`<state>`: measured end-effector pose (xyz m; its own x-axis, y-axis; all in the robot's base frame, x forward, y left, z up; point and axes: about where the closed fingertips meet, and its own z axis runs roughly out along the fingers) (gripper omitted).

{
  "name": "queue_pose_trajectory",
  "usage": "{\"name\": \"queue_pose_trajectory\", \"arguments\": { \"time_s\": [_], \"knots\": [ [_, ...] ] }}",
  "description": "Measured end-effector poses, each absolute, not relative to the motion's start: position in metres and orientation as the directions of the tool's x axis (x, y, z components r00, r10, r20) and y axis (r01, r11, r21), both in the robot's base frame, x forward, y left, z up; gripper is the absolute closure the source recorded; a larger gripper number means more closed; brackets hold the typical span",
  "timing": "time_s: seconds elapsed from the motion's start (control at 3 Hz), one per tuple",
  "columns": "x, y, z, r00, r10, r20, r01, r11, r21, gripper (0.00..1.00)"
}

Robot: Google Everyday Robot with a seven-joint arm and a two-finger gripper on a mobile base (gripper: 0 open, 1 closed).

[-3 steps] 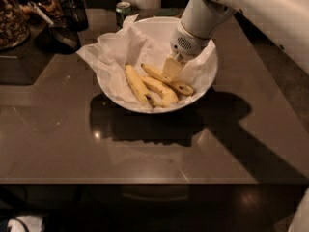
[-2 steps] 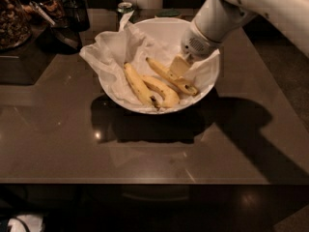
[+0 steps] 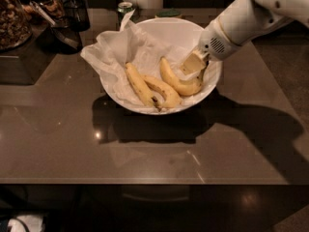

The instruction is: Pick banana from white bowl

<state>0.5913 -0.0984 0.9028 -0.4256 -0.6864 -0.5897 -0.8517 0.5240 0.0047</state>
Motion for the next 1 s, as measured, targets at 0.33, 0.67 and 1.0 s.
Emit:
{"name": "queue_pose_trajectory", "arguments": {
  "time_s": [0.33,0.67,1.0],
  "knots": [
    [0.601,-0.108,0.941,-0.293,-0.547,-0.784,-0.855,0.516,-0.041,1.0],
    [0.587,-0.117,0.96,-0.234,-0.493,-0.838,-0.863,0.502,-0.054,1.0],
    [0.587,-0.118,0.96,-0.236,-0.494,-0.837,-0.863,0.503,-0.054,0.82]
  ]
}}
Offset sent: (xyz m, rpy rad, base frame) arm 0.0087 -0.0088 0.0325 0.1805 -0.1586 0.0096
